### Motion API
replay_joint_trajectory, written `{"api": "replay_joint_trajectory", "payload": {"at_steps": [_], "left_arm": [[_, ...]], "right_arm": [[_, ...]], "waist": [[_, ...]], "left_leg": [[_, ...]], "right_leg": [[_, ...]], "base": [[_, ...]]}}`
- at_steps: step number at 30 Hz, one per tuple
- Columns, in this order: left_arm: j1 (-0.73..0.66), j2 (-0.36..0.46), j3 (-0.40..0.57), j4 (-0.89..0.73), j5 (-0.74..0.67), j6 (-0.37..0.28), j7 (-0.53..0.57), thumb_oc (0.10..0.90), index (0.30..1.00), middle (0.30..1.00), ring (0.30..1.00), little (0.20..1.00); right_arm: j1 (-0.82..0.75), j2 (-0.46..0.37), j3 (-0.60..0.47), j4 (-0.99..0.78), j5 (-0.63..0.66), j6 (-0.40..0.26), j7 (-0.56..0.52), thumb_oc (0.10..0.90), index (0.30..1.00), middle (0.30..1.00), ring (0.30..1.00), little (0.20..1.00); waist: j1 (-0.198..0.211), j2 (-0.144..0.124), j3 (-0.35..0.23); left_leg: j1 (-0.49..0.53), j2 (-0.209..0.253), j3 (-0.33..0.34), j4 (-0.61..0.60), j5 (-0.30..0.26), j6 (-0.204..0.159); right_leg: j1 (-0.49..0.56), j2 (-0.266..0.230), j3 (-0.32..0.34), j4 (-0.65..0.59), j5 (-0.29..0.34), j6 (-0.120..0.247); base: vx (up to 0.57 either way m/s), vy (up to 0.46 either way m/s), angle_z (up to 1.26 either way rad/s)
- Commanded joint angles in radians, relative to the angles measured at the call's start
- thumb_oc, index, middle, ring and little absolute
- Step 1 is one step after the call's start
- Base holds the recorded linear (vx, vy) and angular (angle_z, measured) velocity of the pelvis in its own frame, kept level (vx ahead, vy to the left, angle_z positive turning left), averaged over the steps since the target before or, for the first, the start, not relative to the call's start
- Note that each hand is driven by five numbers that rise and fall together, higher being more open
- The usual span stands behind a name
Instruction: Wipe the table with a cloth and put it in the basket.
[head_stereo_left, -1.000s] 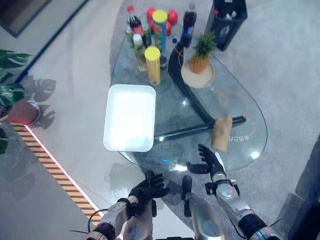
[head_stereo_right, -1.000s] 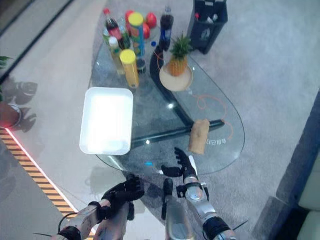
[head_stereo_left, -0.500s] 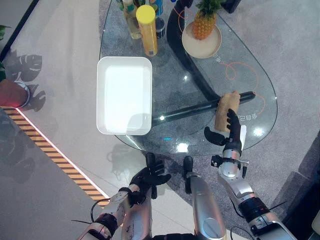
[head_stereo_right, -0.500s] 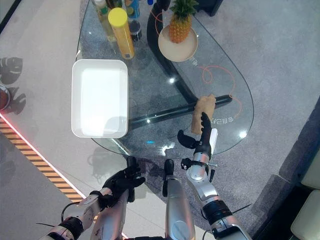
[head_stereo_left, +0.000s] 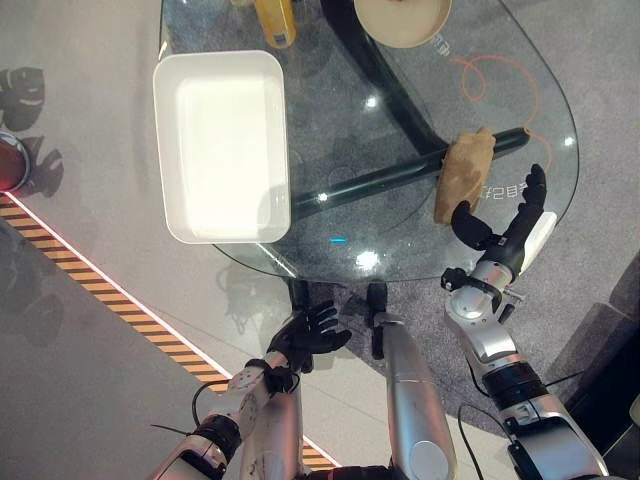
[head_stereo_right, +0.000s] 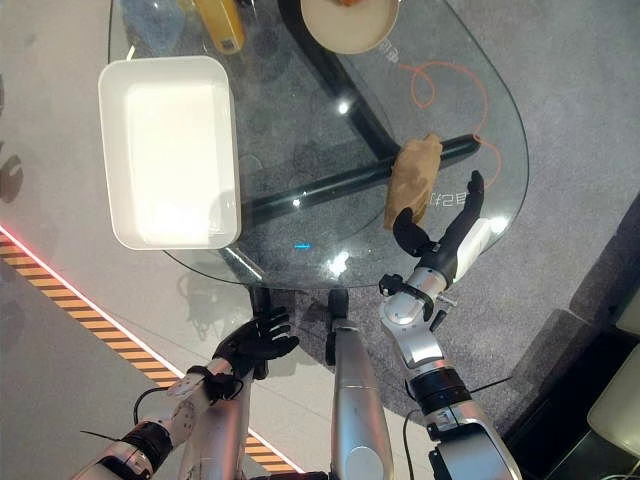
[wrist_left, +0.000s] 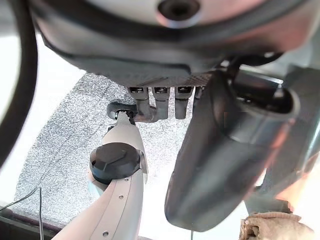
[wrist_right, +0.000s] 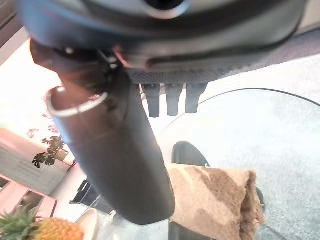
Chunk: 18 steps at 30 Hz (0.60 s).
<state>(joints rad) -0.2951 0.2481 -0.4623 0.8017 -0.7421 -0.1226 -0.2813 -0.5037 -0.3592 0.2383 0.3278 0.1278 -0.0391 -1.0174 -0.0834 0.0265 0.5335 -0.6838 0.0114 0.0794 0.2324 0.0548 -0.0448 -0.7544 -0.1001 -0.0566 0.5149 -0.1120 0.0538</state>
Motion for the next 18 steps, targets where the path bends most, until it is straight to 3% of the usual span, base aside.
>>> {"api": "replay_joint_trajectory", "payload": {"at_steps": [1, 18], "left_arm": [[0.073, -0.039, -0.073, -0.045, -0.06, -0.002, -0.017, 0.8, 0.9, 0.9, 0.9, 0.9], [0.044, -0.028, -0.101, -0.136, -0.115, 0.02, -0.004, 0.8, 0.9, 0.9, 0.9, 0.9]], "right_arm": [[-0.035, -0.089, -0.063, -0.076, 0.021, -0.029, -0.104, 0.8, 0.9, 0.9, 0.9, 0.9], [-0.15, -0.119, -0.063, -0.022, 0.089, -0.015, -0.122, 0.8, 0.9, 0.9, 0.9, 0.9]], "waist": [[0.004, 0.009, -0.014], [0.031, 0.031, -0.014]], "left_leg": [[-0.075, -0.055, 0.03, 0.228, -0.14, 0.067], [-0.25, -0.07, -0.001, 0.313, -0.148, 0.081]], "right_leg": [[0.004, 0.054, 0.01, -0.187, 0.148, -0.02], [-0.179, 0.048, 0.005, -0.122, 0.168, -0.015]], "base": [[0.0, 0.0, 0.0], [0.02, 0.005, 0.02]]}}
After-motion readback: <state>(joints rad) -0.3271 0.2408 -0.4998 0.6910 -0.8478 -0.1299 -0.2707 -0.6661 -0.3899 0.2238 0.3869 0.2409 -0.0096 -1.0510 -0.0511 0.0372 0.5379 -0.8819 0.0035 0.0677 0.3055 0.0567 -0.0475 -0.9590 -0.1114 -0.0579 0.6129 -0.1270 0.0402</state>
